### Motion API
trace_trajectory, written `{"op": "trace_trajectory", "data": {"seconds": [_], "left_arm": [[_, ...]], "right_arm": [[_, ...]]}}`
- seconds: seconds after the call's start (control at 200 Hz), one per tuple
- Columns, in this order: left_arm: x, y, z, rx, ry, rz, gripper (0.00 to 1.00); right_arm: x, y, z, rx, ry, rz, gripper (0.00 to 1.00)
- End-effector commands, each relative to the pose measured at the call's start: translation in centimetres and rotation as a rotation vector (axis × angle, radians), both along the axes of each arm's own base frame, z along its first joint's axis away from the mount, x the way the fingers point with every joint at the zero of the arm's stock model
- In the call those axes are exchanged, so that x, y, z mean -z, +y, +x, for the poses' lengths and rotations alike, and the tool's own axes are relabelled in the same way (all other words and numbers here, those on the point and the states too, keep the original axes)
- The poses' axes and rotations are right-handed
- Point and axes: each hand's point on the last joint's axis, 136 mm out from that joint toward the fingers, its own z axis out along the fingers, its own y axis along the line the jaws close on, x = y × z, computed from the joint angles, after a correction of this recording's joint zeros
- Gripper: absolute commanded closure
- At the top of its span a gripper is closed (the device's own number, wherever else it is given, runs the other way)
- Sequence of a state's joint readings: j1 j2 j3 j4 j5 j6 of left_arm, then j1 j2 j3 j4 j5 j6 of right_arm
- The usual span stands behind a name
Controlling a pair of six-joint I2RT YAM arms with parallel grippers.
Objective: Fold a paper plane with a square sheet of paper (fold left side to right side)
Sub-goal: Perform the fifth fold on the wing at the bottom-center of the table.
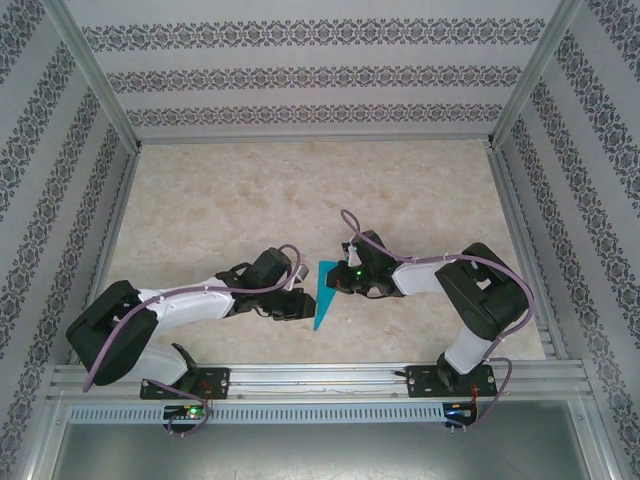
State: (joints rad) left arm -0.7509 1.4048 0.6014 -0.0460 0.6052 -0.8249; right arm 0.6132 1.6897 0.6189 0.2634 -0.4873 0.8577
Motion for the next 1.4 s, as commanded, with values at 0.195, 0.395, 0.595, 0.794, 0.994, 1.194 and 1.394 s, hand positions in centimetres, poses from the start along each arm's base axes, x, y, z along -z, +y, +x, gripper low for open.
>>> {"op": "trace_trajectory", "data": {"seconds": [0.195, 0.395, 0.595, 0.794, 0.994, 1.194, 1.394], "left_arm": [[0.4, -2.0, 1.1, -0.009, 0.062, -0.075, 0.76], [1.6, -1.9, 1.2, 0.001, 0.073, -0.042, 0.75], [2.6, -1.6, 1.1, -0.003, 0.081, -0.011, 0.75], [2.4, -1.9, 1.2, 0.001, 0.080, -0.034, 0.80], [2.6, -2.3, 1.2, 0.007, 0.086, -0.045, 0.82], [2.7, -2.9, 1.0, 0.017, 0.091, -0.053, 0.85], [2.8, -3.2, 0.7, 0.025, 0.092, -0.053, 0.85]], "right_arm": [[4.9, -3.7, -3.4, 0.021, 0.132, -0.206, 1.00], [4.9, -3.8, -3.4, 0.026, 0.133, -0.209, 1.00], [4.9, -3.9, -3.4, 0.027, 0.134, -0.211, 1.00], [5.0, -4.0, -3.5, 0.027, 0.135, -0.213, 1.00], [5.0, -4.0, -3.5, 0.027, 0.134, -0.215, 1.00], [5.0, -4.0, -3.6, 0.027, 0.137, -0.217, 1.00], [5.2, -4.2, -3.6, 0.028, 0.140, -0.222, 1.00]]}}
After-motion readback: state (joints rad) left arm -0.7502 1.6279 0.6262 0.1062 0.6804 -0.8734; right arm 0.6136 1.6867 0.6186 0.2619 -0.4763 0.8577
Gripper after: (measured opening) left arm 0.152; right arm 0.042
